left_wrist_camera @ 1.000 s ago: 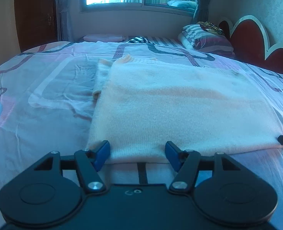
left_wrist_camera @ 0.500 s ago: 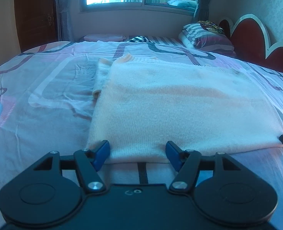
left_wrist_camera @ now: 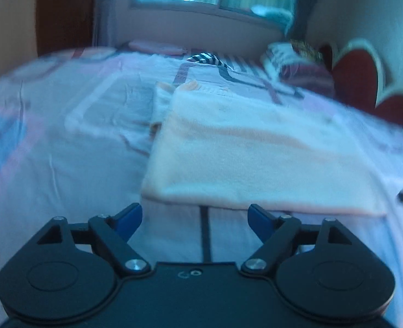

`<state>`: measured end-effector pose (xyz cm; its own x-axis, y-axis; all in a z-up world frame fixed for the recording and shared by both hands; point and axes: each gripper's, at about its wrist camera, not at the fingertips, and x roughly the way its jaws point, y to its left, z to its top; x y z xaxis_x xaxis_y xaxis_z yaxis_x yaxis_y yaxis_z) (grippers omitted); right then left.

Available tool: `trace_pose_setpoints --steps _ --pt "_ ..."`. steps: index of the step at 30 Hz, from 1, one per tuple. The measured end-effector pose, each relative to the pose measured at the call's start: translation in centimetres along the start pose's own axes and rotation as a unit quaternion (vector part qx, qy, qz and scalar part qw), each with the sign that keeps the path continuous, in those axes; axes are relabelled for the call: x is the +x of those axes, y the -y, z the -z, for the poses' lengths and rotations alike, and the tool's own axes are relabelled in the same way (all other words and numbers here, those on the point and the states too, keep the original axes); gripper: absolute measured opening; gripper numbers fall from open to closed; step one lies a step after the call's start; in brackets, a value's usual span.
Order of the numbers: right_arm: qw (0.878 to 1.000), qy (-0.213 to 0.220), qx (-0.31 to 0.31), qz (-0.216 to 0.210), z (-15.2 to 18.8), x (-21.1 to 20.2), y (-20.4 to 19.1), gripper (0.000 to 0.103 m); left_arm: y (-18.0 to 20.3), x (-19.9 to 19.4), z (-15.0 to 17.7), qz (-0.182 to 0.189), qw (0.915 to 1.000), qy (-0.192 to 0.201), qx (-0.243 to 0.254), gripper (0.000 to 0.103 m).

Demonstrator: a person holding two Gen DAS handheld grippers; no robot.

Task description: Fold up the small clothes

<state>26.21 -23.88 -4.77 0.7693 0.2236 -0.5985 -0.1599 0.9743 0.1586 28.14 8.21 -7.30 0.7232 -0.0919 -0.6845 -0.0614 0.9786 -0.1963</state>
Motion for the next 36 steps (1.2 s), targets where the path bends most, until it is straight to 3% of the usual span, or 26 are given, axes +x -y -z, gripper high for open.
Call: trace_pose_setpoints --steps 2,3,6,8,11,13,15,21,24,25,26,28,31,33,34,35,36 --pt "1.000 -0.002 0.002 -0.019 -0.1 0.4 -0.6 0.026 -1.4 0.2 0.8 0.023 0.9958 0.002 -0.089 0.056" --pt "1.000 -0.005 0.006 -0.030 -0.3 0.8 -1.0 0.025 -2.1 0.5 1.2 0.026 0.9908 0.004 -0.132 0.053" --pt "0.999 -0.013 -0.002 -0.049 -1.0 2.1 -2.6 0.023 -4.2 1.4 2.1 0.064 0.9602 0.027 -0.271 0.052" --pt "0.998 -0.011 -0.006 -0.064 -1.5 3.0 -3.4 0.022 -4.7 2.2 2.1 0.071 0.9464 0.035 -0.313 0.052" --pt "0.997 -0.017 -0.001 -0.075 -2.7 5.1 -3.9 0.021 -4.9 3.6 1.4 0.075 0.9371 0.048 -0.337 0.052" --pt "0.996 -0.021 0.005 -0.085 -3.6 6.8 -4.1 0.006 -4.9 4.6 0.7 0.073 0.9333 0.056 -0.347 0.052" --pt "0.995 -0.026 0.008 -0.093 -4.6 8.5 -4.5 0.000 -5.0 5.4 0.2 0.073 0.9291 0.066 -0.357 0.052" --pt "0.993 -0.025 0.011 -0.113 -7.1 13.3 -5.7 0.000 -4.4 7.0 -0.9 0.055 0.9213 0.102 -0.371 0.051" --pt "0.992 -0.030 0.017 -0.118 -7.6 15.1 -5.8 0.000 -4.1 7.7 -1.4 0.044 0.9204 0.106 -0.374 0.037" --pt "0.992 -0.032 0.017 -0.119 -7.7 15.6 -5.9 0.000 -4.3 8.0 -1.3 0.042 0.9190 0.102 -0.379 0.025" --pt "0.992 -0.035 0.016 -0.120 -7.7 16.0 -5.9 0.000 -4.5 8.2 -1.3 0.040 0.9170 0.097 -0.385 0.006" --pt "0.992 -0.036 0.015 -0.123 -7.6 16.4 -6.0 0.000 -4.9 8.2 -0.9 0.048 0.9103 0.097 -0.400 0.005" --pt "0.990 -0.032 0.012 -0.137 -7.4 16.7 -6.1 0.000 -4.2 6.5 -0.9 0.060 0.9192 0.132 -0.366 0.005" --pt "0.991 -0.050 -0.001 -0.124 -6.8 18.0 -6.5 0.000 -4.1 6.2 -0.5 0.062 0.9197 0.142 -0.361 0.006" --pt "0.991 -0.045 0.002 -0.124 -6.6 18.2 -6.4 0.000 -4.2 6.6 -0.4 0.050 0.9212 0.132 -0.362 0.010" --pt "0.991 -0.047 0.003 -0.124 -6.7 18.3 -6.3 0.000 -4.4 7.0 -0.3 0.037 0.9199 0.118 -0.372 0.023" --pt "0.991 -0.050 0.002 -0.123 -6.8 18.3 -6.4 0.000 -4.9 7.3 -0.1 0.047 0.9135 0.115 -0.387 0.023"
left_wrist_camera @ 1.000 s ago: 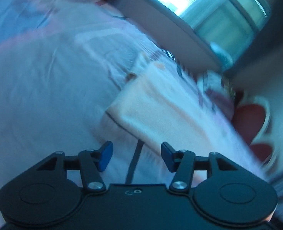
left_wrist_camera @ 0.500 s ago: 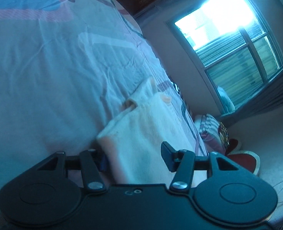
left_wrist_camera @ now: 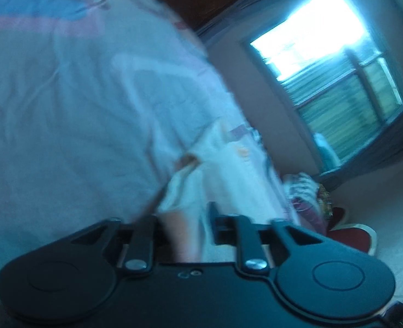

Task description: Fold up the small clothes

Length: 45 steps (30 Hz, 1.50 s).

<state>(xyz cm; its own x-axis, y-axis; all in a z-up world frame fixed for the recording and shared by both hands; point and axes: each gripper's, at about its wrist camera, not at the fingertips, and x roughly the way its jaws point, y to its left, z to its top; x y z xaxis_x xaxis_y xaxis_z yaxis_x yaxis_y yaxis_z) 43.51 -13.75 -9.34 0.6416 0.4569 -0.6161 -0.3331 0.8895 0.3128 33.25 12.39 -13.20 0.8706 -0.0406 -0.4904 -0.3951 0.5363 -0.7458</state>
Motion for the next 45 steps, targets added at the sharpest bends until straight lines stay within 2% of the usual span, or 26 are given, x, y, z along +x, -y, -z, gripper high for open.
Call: trace_pose_setpoints --steps 3,4,5,8,10,11,16,20,21,22,23,24,25,26,28,29,30,31,32,33,34,36,37,39,42,45 --pt "1.000 -0.001 -0.007 0.000 0.1 0.0 0.1 0.000 0.1 0.4 -0.6 0.006 0.9999 -0.002 -0.010 0.021" --pt "1.000 -0.002 -0.003 -0.002 0.1 0.0 0.2 0.000 0.5 0.5 -0.8 0.006 0.9999 -0.008 -0.003 0.008" --pt "1.000 -0.003 0.001 -0.004 0.1 0.0 0.4 0.000 1.1 0.5 -0.9 0.009 0.9999 -0.011 0.008 0.006" --pt "1.000 -0.004 0.018 -0.013 -0.2 0.0 1.0 0.000 5.2 -0.4 -0.9 0.035 0.9953 -0.006 0.090 0.006" --pt "0.999 0.009 0.051 -0.017 -0.4 -1.1 2.1 0.000 8.9 -0.6 -0.2 0.051 0.9865 -0.021 0.154 0.006" --pt "0.997 0.024 0.072 -0.018 -0.5 -1.9 3.0 0.000 10.7 -0.7 0.4 0.058 0.9807 -0.028 0.185 0.006" --pt "0.983 0.080 0.167 0.006 -0.5 -7.7 9.5 0.000 18.8 -0.3 5.7 0.094 0.9385 -0.088 0.320 0.006" --pt "0.970 0.098 0.222 0.026 0.0 -12.1 14.6 0.000 21.7 0.8 11.3 0.114 0.9111 -0.145 0.368 0.006" --pt "0.966 0.102 0.235 0.029 0.1 -13.1 15.7 0.000 22.0 1.4 13.0 0.114 0.9021 -0.166 0.382 0.007" --pt "0.964 0.104 0.245 0.030 0.4 -13.8 16.6 0.000 22.2 2.5 15.0 0.112 0.8902 -0.202 0.393 0.013" --pt "0.961 0.104 0.254 0.026 0.7 -14.4 17.4 0.000 22.2 3.4 16.8 0.103 0.8797 -0.238 0.398 0.028" --pt "0.959 0.103 0.264 0.021 0.9 -14.8 18.1 0.000 22.1 4.2 18.5 0.089 0.8690 -0.276 0.401 0.037" --pt "0.956 0.100 0.274 0.017 1.1 -15.3 18.6 0.000 22.1 4.5 19.5 0.083 0.8581 -0.303 0.406 0.054" --pt "0.955 0.098 0.280 0.013 1.1 -15.5 18.9 0.000 22.1 3.9 19.9 0.093 0.8537 -0.301 0.415 0.059" --pt "0.954 0.098 0.282 0.000 1.1 -16.0 19.0 0.002 22.3 2.0 18.7 0.119 0.8543 -0.272 0.427 0.059" --pt "0.955 0.097 0.282 -0.009 1.3 -16.1 18.8 0.003 22.2 1.3 17.5 0.123 0.8596 -0.254 0.426 0.064" --pt "0.955 0.096 0.280 -0.018 1.2 -16.0 18.6 0.013 22.2 0.8 16.1 0.122 0.8690 -0.230 0.421 0.067" --pt "0.956 0.097 0.277 -0.023 1.1 -15.9 18.3 0.032 22.0 0.7 14.7 0.115 0.8797 -0.205 0.413 0.071" --pt "0.957 0.100 0.270 -0.030 0.9 -15.4 17.8 0.040 21.8 0.6 13.2 0.104 0.8903 -0.177 0.407 0.072" --pt "0.959 0.097 0.264 -0.042 0.7 -15.1 17.3 0.046 21.6 1.1 11.8 0.088 0.8988 -0.156 0.400 0.072" --pt "0.960 0.091 0.259 -0.053 0.5 -14.6 16.6 0.046 21.2 1.8 10.5 0.064 0.9066 -0.143 0.392 0.072" --pt "0.965 0.075 0.242 -0.063 0.1 -13.4 15.5 0.046 20.5 3.5 8.7 0.035 0.9161 -0.137 0.375 0.071" --pt "0.968 0.066 0.235 -0.064 0.0 -12.8 15.0 0.046 20.2 4.0 8.1 0.024 0.9174 -0.132 0.375 0.071" --pt "0.971 0.043 0.226 -0.066 -0.2 -11.4 14.4 0.046 19.5 5.4 7.6 -0.001 0.9130 -0.133 0.386 0.070" --pt "0.973 0.013 0.221 -0.066 -0.1 -9.5 14.1 0.046 17.6 6.8 7.5 -0.033 0.9071 -0.166 0.385 0.070" --pt "0.974 -0.004 0.216 -0.066 -0.1 -8.2 14.3 0.045 16.6 6.6 7.3 -0.035 0.9159 -0.171 0.362 0.072"
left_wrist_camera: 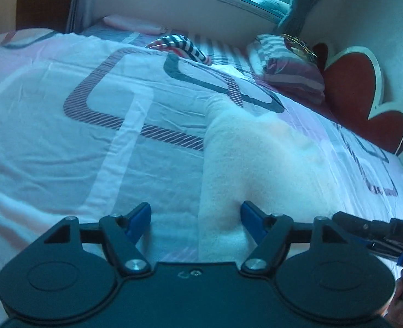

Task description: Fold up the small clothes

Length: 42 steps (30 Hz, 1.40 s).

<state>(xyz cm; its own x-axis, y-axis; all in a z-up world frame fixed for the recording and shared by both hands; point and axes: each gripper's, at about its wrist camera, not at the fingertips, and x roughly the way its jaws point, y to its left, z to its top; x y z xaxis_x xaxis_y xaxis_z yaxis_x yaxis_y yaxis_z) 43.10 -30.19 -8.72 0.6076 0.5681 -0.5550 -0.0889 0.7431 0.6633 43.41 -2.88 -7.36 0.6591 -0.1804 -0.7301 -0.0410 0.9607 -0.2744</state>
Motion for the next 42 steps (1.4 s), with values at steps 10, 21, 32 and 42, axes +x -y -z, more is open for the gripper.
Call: trace_pose_setpoints --steps 10,21,32,42 --pt "0.998 -0.023 -0.060 0.027 0.0 2.3 -2.2 0.032 -0.3 0.1 0.0 0.002 1.0000 -0.001 0.004 0.073" --pt "0.994 -0.007 -0.096 0.043 -0.4 -0.7 -2.1 0.014 2.5 0.6 -0.9 0.036 0.9972 -0.004 0.066 0.069" --pt "0.994 0.036 -0.080 0.070 -1.3 -2.3 0.0 0.032 3.1 -0.2 -2.2 0.042 0.9957 0.027 0.079 0.067" --pt "0.963 0.003 -0.223 0.154 -4.3 5.3 -0.8 0.033 3.2 8.5 -6.1 0.039 0.9972 -0.034 0.053 0.073"
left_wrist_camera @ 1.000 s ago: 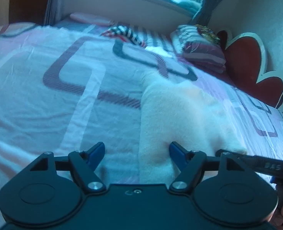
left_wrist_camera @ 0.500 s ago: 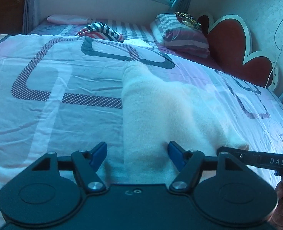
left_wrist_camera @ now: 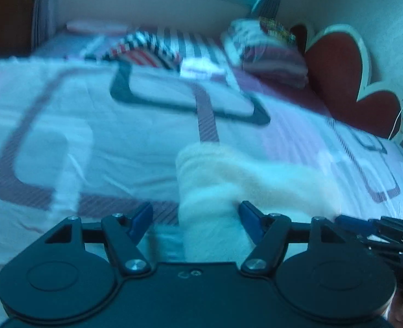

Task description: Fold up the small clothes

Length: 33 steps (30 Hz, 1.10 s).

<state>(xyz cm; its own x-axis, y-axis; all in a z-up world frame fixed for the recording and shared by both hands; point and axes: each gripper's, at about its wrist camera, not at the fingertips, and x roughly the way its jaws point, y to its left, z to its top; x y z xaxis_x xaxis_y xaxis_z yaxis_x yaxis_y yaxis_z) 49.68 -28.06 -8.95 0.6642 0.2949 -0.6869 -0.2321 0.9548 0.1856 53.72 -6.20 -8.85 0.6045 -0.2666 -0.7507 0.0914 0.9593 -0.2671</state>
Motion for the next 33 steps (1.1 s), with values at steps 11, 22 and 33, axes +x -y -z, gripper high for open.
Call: trace_pose_setpoints --steps 11,22,33 --pt "1.000 0.027 0.010 0.000 0.5 -4.9 -0.4 0.035 1.1 -6.1 3.1 -0.008 0.9978 0.058 0.030 0.066" --pt "0.999 -0.013 -0.015 0.048 3.1 -4.0 -2.0 0.035 0.2 -6.6 6.6 -0.002 0.9995 0.030 -0.010 0.069" --pt "0.998 -0.027 -0.052 -0.009 7.7 -10.0 -6.7 0.035 0.1 -10.9 13.0 0.011 0.9998 0.016 0.000 0.061"
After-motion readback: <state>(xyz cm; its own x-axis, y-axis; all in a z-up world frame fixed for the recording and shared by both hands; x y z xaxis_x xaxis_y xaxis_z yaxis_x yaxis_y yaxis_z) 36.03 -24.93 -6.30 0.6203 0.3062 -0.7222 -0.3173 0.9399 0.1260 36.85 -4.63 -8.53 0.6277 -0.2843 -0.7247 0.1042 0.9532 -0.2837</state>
